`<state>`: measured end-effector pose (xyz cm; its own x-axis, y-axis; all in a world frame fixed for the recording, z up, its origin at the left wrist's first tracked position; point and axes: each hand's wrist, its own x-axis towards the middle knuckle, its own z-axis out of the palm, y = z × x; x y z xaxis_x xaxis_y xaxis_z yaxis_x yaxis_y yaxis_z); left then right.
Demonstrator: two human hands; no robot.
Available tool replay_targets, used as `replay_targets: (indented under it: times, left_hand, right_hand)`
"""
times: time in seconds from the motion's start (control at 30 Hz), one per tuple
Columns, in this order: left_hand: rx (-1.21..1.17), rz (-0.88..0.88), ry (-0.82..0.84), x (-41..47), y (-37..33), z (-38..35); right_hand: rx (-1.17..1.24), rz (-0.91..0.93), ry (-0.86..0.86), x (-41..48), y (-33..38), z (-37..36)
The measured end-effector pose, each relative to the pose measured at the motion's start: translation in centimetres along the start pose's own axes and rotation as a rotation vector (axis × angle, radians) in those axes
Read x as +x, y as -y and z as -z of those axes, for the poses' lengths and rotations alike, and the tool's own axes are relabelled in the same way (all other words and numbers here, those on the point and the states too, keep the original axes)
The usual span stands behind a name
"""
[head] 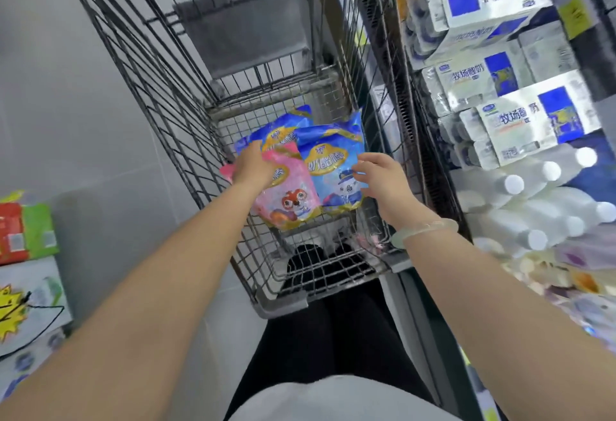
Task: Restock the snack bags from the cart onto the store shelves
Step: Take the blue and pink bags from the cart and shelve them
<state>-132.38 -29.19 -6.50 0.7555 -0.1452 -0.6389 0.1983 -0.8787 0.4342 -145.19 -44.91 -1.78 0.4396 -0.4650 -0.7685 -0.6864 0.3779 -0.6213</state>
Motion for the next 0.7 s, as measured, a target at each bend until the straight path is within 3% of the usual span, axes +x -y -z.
replay_targets:
  times: [0.2,0.37,0.47,0.7]
  left_hand:
    - [0.144,-0.038,0.045,1.5,0.7,-1.6]
    - [0.503,-0.04,0.004,1.4,1.4,-2.6]
    - [0.4,-0.092,0.029,0.5,1.8,-3.5]
    - [0.217,-0.417,-0.049,-3.8,2.6,-3.4]
  right_hand:
    - [0.018,-0.06,0.008,2.1,-1.3,0.4]
    - [-0.018,-0.073,0.012,2.9,-2.1,0.3]
    - [-0.063,-0.064,0.066,3.0,-2.5,0.2]
    - [-0.385,-0.038,0.382,2.0,-2.7,-0.4]
